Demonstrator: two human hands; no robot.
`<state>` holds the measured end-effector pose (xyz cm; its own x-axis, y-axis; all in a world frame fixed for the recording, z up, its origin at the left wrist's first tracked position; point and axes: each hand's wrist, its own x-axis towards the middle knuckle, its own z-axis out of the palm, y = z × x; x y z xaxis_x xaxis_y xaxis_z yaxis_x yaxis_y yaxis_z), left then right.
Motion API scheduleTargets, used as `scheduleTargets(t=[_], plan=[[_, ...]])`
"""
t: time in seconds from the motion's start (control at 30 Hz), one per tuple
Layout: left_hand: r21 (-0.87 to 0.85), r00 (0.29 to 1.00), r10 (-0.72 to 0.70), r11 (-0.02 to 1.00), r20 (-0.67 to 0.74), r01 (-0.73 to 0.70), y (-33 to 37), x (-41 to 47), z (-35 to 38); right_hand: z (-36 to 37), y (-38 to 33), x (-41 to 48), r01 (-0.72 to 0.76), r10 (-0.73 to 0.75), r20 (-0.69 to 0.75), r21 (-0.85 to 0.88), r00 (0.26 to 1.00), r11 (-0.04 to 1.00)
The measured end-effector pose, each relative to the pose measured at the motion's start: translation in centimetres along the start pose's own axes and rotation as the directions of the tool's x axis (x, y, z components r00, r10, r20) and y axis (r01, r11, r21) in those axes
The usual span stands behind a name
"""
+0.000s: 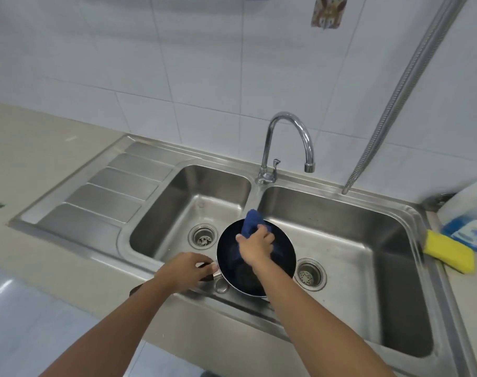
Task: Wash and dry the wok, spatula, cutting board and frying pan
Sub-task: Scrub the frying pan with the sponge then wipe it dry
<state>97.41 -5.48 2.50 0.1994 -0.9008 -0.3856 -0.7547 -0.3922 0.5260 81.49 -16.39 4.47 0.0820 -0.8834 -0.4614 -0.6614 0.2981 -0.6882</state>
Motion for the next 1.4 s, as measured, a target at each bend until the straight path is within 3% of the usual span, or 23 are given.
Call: scheduleTargets(t=[0.13,0.3,0.4,0.47,0.53,0.67,0.77,0.9,0.97,1.03,1.13,1.2,1.27,1.4], plan=[[-0.002,0.998,0.061,0.998,0.014,-0.061,-1.6,1.6,-0.3,2.5,2.3,-0.9,0.197,-0.176,0.092,-0.347,0.980,0.917],[0.085,0.999,0.034,0.996,0.014,-0.035,-2.1,2.9,-0.6,0.3,4.2,-1.1,0.448,-0.324,0.378,-0.307,0.867,0.840],[0.114,0.999,0.024,0.993,0.024,-0.026,-2.0,3.6,-1.2,-2.3,4.8,-1.6,0.543,-0.279,0.499,-0.527,0.820,0.654],[0.131,0.998,0.041,0.990,0.043,-0.046,-1.8,4.4,-1.5,-4.1,4.1,-1.8,0.542,-0.271,0.472,-0.681,0.839,0.492],[0.131,0.996,0.053,0.990,0.067,-0.062,-1.6,5.1,-1.8,-4.8,3.6,-1.7,0.519,-0.296,0.429,-0.755,0.853,0.402],[0.120,0.994,0.059,0.990,0.096,-0.070,-1.5,6.2,-2.0,-3.7,3.7,-1.5,0.584,-0.233,0.553,-0.627,0.800,0.516],[0.136,0.989,0.050,0.988,0.136,-0.069,-1.3,6.5,-2.5,-1.8,3.9,-0.6,0.612,-0.270,0.591,-0.512,0.760,0.603],[0.138,0.987,0.071,0.986,0.141,-0.090,-0.6,6.0,-2.8,0.6,3.5,1.1,0.605,-0.488,0.358,-0.505,0.796,0.616],[0.168,0.990,0.080,0.981,0.115,-0.099,-0.4,5.7,-2.8,0.7,3.3,1.9,0.548,-0.544,0.210,-0.594,0.812,0.589],[0.204,0.994,0.079,0.975,0.072,-0.092,-0.2,5.4,-2.6,-0.3,2.9,2.4,0.416,-0.549,0.071,-0.734,0.833,0.537],[0.195,1.000,0.030,0.980,-0.006,-0.028,-0.4,5.0,-2.1,-2.4,3.1,2.0,0.234,-0.437,0.017,-0.862,0.900,0.449],[0.204,0.999,0.028,0.979,-0.038,-0.019,-0.6,5.0,-1.8,-3.4,3.3,0.8,0.165,-0.329,0.025,-0.899,0.944,0.406],[0.231,0.998,0.038,0.973,-0.056,-0.024,-0.9,5.1,-1.4,-4.1,3.6,-0.5,0.176,-0.217,0.089,-0.887,0.972,0.427],[0.256,0.996,0.065,0.965,-0.057,-0.049,-1.5,5.2,-0.7,-3.5,3.0,-2.7,0.349,-0.122,0.365,-0.660,0.923,0.666]])
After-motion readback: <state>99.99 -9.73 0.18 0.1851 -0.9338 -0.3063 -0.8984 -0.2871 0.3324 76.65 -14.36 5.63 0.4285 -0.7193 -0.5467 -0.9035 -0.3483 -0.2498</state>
